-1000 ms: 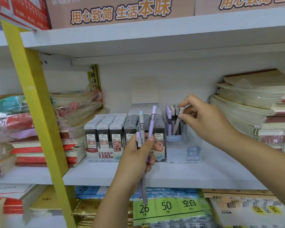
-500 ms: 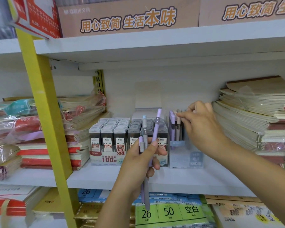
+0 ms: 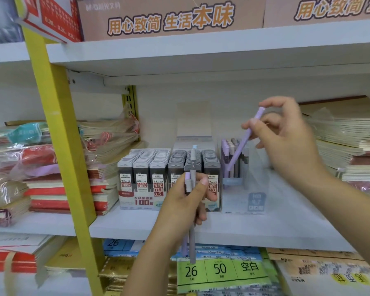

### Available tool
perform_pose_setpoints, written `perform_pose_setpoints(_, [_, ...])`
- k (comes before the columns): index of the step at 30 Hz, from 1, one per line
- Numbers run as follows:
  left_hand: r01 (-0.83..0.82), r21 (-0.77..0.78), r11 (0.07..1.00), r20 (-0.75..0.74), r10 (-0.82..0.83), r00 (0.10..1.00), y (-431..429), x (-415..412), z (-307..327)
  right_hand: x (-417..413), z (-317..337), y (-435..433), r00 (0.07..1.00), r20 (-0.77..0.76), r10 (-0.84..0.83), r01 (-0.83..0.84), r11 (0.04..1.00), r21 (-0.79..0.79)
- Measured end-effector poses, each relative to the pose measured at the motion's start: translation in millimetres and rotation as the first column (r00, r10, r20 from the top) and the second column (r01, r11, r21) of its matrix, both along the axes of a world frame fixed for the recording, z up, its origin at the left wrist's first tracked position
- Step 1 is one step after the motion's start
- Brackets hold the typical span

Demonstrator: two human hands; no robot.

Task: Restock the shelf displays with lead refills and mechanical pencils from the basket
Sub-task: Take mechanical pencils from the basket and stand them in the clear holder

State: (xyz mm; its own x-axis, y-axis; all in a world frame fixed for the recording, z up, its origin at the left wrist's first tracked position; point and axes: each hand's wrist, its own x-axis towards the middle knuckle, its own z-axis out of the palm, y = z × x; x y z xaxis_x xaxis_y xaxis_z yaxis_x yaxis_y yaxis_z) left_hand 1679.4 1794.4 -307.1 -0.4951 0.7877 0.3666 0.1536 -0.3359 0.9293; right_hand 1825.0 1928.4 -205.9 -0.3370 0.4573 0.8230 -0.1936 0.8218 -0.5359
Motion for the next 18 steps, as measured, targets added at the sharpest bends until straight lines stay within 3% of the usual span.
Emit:
perform_pose_setpoints(3, [-0.035,-0.010,0.999,-0.004,0.035,0.999,-0.8,-4.5,-1.3,-7.6,-10.9,3.7,0.969,0.231,-0.091,0.076,0.994,0.074])
perform_pose_setpoints(6, [-0.021,-0.019,1.000,0.009,0.021,1.000,0.2,-4.3,-2.9,-13.8,-21.6,2.8,0.925,0.367,-0.100,0.065,0.992,0.108])
perform_pose_setpoints(16, [0.001,-0.051,0.999,0.057,0.002,0.998,0.9,-1.8,-4.1,-20.0,-24.3,13.5,0.935,0.348,-0.059,0.046,0.998,0.048])
perform_pose_setpoints(18, [0.001,-0.058,0.998,0.059,0.003,0.998,-0.3,-1.7,-3.8,-22.5,-30.3,15.0,0.915,0.378,-0.141,0.094,0.985,0.142])
